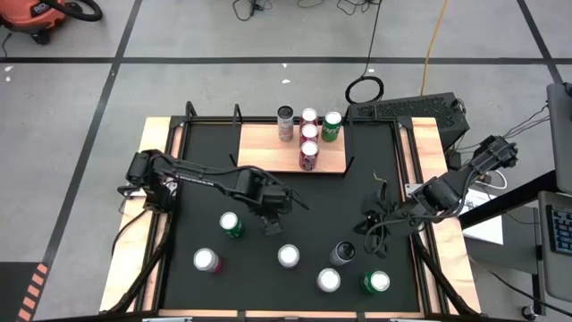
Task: Place canned beverage on shelf
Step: Put the top left white soda can on the shelf
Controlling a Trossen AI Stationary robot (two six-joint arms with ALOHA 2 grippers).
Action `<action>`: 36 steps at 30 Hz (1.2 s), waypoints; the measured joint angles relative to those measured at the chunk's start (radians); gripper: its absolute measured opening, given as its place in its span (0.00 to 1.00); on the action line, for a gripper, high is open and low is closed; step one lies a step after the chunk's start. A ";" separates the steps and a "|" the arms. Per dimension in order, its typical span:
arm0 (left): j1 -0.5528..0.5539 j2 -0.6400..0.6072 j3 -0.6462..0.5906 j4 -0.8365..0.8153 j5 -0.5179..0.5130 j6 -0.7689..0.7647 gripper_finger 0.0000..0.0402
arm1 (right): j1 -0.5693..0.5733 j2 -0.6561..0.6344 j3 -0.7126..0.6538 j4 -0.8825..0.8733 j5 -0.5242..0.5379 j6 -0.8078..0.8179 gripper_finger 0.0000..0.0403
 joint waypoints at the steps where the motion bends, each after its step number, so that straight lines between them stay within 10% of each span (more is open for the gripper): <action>1: 0.000 -0.004 0.000 -0.002 0.000 0.000 0.61 | -0.006 0.000 0.000 0.009 0.001 -0.001 0.00; 24: 0.064 -0.024 0.380 -0.169 0.048 0.095 0.61 | -0.208 0.000 0.000 0.264 0.075 -0.363 0.00; 36: 0.078 -0.024 0.514 -0.141 0.072 0.086 0.61 | -0.286 -0.001 0.000 0.396 -0.077 -0.501 0.25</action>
